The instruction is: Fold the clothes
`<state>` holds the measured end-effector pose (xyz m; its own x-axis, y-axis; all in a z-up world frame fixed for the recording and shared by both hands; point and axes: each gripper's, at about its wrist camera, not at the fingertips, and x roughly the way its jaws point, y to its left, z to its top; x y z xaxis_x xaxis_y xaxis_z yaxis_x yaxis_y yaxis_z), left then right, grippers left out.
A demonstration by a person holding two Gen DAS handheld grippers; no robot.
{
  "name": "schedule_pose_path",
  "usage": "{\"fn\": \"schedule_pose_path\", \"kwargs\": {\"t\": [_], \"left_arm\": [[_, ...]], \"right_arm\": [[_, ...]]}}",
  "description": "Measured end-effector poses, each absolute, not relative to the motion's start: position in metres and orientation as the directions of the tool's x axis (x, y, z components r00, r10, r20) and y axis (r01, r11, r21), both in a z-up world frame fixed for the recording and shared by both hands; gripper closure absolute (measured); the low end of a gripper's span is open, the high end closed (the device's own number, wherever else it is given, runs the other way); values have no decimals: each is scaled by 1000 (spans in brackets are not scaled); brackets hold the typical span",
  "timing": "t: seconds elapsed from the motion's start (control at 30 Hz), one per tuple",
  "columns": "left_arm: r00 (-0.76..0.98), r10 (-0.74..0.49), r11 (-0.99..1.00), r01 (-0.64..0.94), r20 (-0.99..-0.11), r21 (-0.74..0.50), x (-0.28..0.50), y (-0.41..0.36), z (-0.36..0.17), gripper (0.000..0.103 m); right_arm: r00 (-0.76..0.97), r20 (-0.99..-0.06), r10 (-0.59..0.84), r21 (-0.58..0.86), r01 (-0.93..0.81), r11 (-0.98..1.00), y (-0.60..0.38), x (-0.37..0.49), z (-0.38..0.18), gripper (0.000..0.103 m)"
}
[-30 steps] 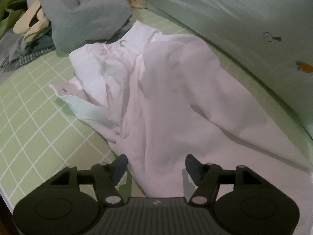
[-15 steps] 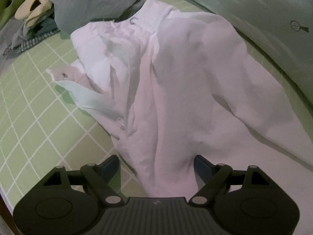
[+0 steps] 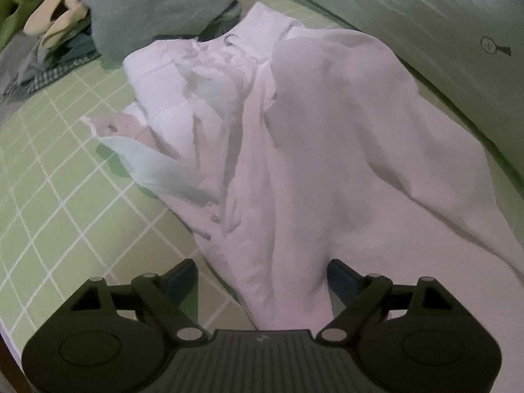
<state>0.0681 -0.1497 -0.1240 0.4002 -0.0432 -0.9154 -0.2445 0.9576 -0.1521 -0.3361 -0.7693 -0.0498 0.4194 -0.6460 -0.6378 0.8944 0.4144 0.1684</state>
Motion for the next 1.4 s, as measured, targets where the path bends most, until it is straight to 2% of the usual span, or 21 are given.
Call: {"fn": "schedule_pose_path", "kwargs": {"t": [0.07, 0.13, 0.27, 0.33, 0.37, 0.4, 0.43, 0.47, 0.5, 0.57, 0.63, 0.67, 0.7, 0.83, 0.93, 0.97, 1.03, 1.1, 1.17, 1.27, 1.4], "left_arm": [[402, -50, 956, -246, -914, -161, 66, -147, -124, 16], [403, -63, 953, -247, -913, -175, 65, -145, -124, 16], [406, -100, 945, -247, -908, -215, 62, -143, -123, 16], [408, -118, 940, -247, -905, -234, 61, -142, -122, 16], [409, -128, 938, -247, -904, -244, 61, -142, -122, 17], [410, -137, 935, -247, -902, -254, 60, -141, -122, 18], [410, -146, 932, -247, -900, -264, 60, -141, -122, 24], [414, -155, 935, -233, -897, -269, 63, -146, -122, 41], [418, -150, 939, -223, -896, -260, 63, -150, -121, 48], [428, -115, 947, -224, -896, -229, 60, -153, -119, 83], [443, -110, 945, -231, -890, -231, 56, -152, -115, 95], [451, -121, 942, -228, -884, -245, 53, -147, -111, 97], [458, -133, 939, -225, -879, -259, 50, -142, -108, 99], [462, -177, 929, -212, -869, -303, 28, -131, -103, 98], [453, -151, 950, -180, -879, -256, 10, -131, -104, 95], [455, -146, 953, -173, -878, -248, 5, -130, -104, 88], [464, -142, 957, -163, -875, -241, -4, -125, -101, 78], [478, -142, 957, -158, -867, -244, -9, -117, -94, 64], [499, -100, 967, -157, -861, -203, -10, -109, -86, 47], [530, -51, 976, -155, -846, -156, -6, -94, -76, 35], [533, -62, 974, -152, -844, -167, 7, -67, -73, 16]], "right_arm": [[344, -732, -588, 117, 914, 389, -777, -340, -90, 102], [288, -784, -550, 83, 926, 367, -781, -341, -115, 101], [267, -779, -567, 89, 943, 322, -777, -341, -114, 97], [280, -781, -558, 119, 944, 306, -774, -342, -114, 85], [293, -783, -549, 150, 945, 290, -774, -343, -114, 70], [311, -786, -535, 187, 943, 275, -773, -344, -115, 61], [333, -787, -519, 226, 939, 260, -772, -345, -116, 59], [350, -790, -503, 251, 934, 255, -768, -344, -117, 59], [362, -795, -487, 263, 929, 261, -766, -342, -120, 59], [372, -803, -465, 253, 920, 299, -761, -333, -126, 62], [358, -805, -472, 196, 913, 358, -755, -324, -128, 84], [356, -805, -475, 176, 908, 381, -753, -321, -127, 97], [361, -805, -471, 175, 903, 392, -755, -321, -126, 98], [378, -800, -466, 186, 894, 407, -763, -327, -125, 99], [350, -802, -484, 131, 894, 429, -763, -324, -127, 98], [341, -802, -490, 120, 896, 427, -760, -324, -125, 96], [324, -800, -505, 104, 904, 415, -753, -324, -120, 86], [336, -794, -507, 120, 903, 412, -738, -325, -114, 65], [366, -787, -497, 148, 894, 424, -720, -322, -111, 64], [432, -791, -433, 224, 864, 452, -683, -312, -111, 61], [500, -804, -321, 303, 809, 503, -624, -285, -115, 57]]}}
